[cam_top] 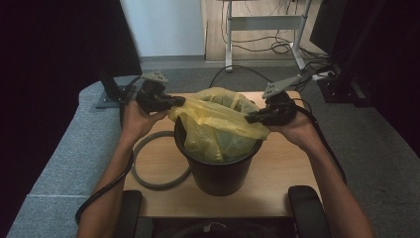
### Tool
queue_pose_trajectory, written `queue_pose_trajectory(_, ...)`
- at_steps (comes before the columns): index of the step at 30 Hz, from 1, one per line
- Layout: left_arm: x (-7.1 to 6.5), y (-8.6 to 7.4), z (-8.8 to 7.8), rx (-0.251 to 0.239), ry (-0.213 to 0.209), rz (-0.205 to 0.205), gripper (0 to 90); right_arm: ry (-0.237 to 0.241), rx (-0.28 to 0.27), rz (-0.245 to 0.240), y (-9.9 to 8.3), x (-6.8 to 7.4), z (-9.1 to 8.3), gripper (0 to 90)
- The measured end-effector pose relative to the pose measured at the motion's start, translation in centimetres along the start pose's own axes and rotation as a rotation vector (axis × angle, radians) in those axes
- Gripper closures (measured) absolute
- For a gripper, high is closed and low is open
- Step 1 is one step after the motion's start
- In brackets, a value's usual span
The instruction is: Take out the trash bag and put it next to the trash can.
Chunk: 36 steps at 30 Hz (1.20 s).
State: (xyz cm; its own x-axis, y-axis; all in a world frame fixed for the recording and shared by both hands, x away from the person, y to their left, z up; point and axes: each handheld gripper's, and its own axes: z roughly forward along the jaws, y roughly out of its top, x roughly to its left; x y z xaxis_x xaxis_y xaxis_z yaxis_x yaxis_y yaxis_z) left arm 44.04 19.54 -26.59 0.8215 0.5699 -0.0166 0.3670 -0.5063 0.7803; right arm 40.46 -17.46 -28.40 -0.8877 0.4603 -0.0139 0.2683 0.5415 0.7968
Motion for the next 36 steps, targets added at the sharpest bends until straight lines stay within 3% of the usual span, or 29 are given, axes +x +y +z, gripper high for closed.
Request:
queue_pose_trajectory(4, 0.5, -0.2, 0.6, 0.011, -0.001, -0.01, 86.8, -0.087, -0.002, 0.012, 0.2, -1.1, 0.1, 85.4)
queue_pose_trajectory(6, 0.8, -0.4, 0.8, 0.016, -0.009, -0.017, 76.0, -0.133, 0.006, 0.016, 0.1, -1.6, 0.4, 79.1)
queue_pose_trajectory(7, 0.9, -0.5, 1.0, 0.023, -0.014, -0.02, 69.5, -0.146, 0.015, 0.02, 0.1, -1.8, 0.5, 74.1)
queue_pose_trajectory(9, 1.2, -0.8, 1.3, 0.039, -0.003, -0.024, 57.4, -0.167, 0.013, 0.052, -0.1, -2.2, 0.7, 55.2)
queue_pose_trajectory(11, 1.5, -1.0, 1.5, 0.044, -0.025, -0.045, 50.8, -0.219, 0.049, 0.058, -0.2, -2.5, 1.0, 42.6)
queue_pose_trajectory(14, 1.7, -1.1, 1.9, 0.058, -0.04, -0.063, 48.0, -0.227, 0.078, 0.086, -0.3, -2.7, 1.6, 36.9)
queue_pose_trajectory(16, 1.6, -1.1, 2.0, 0.056, -0.06, -0.062, 53.6, -0.21, 0.093, 0.089, -0.4, -2.7, 1.8, 44.5)
queue_pose_trajectory(19, 1.0, -0.8, 1.9, 0.064, -0.044, -0.037, 63.8, -0.151, 0.085, 0.077, -0.3, -2.6, 1.9, 63.3)
queue_pose_trajectory(22, 0.3, -0.3, 1.6, 0.055, 0.006, -0.006, 68.9, -0.199, 0.067, 0.052, 0.1, -2.2, 1.5, 73.2)
queue_pose_trajectory(24, 0.0, 0.0, 1.4, 0.041, 0.014, 0.001, 73.0, -0.219, 0.046, 0.03, 0.4, -2.0, 1.1, 80.0)
queue_pose_trajectory(25, -0.2, 0.1, 1.4, 0.039, 0.017, 0.01, 74.8, -0.215, 0.031, 0.02, 0.6, -1.9, 0.9, 88.1)
queue_pose_trajectory(29, -0.9, 0.4, 1.3, 0.045, -0.001, 0.035, 88.0, -0.184, 0.024, -0.003, 1.0, -1.5, 0.5, 89.1)
queue_pose_trajectory(36, -1.8, 1.3, 0.1, -0.027, -0.1, 0.051, 89.4, -0.09, -0.036, 0.008, 1.9, -1.2, 0.3, 89.2)
